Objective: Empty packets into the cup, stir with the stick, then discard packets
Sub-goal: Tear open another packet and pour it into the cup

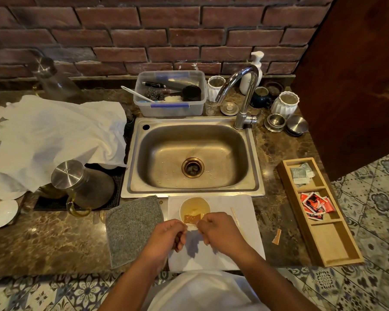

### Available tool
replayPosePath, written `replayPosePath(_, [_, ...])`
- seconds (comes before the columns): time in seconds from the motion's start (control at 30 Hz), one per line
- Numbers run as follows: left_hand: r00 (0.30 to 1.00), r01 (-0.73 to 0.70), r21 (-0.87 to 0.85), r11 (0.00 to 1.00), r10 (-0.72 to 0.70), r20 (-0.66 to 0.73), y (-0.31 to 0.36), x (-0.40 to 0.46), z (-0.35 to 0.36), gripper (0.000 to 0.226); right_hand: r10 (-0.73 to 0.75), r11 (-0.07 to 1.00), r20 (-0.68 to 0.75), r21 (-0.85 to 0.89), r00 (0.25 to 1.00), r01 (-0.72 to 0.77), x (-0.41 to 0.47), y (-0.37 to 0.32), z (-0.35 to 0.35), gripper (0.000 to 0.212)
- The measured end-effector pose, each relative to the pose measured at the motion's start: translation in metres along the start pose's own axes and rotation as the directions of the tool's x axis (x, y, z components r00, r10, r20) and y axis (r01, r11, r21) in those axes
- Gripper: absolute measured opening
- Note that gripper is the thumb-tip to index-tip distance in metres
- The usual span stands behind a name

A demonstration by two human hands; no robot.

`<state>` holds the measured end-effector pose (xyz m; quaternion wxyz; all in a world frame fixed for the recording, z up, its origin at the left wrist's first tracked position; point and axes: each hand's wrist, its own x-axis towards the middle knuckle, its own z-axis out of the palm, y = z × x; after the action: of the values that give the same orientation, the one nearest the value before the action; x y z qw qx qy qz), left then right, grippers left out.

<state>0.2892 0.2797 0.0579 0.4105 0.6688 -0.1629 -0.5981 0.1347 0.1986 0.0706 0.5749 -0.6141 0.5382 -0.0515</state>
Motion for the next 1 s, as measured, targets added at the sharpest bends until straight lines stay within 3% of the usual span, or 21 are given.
replayPosePath(0.2, [0.997,0.017,0.008,1.000,-0.018,0.073,-0.002,-0.001,0.000,0.032,0.005,0.958,0.102,0.283,0.995,-0.034,-0.001,0.003,-0.006,0.039])
replayPosePath(0.5, [0.999,0.003,-0.005,1.000,-0.002,0.049,-0.003,-0.004,0.007,0.028,0.051,0.982,0.147,0.171,0.988,-0.076,0.002,0.010,-0.007,0.027])
replayPosePath(0.8, [0.999,0.011,-0.002,1.000,-0.011,0.031,0.002,-0.010,0.012,0.019,0.071,0.956,0.133,0.275,0.989,-0.106,-0.002,0.009,-0.005,0.021])
replayPosePath(1.0, [0.997,-0.040,0.044,0.998,0.037,0.067,0.006,-0.016,0.024,0.026,0.016,0.954,0.045,0.299,0.999,-0.028,-0.002,0.021,-0.012,0.024])
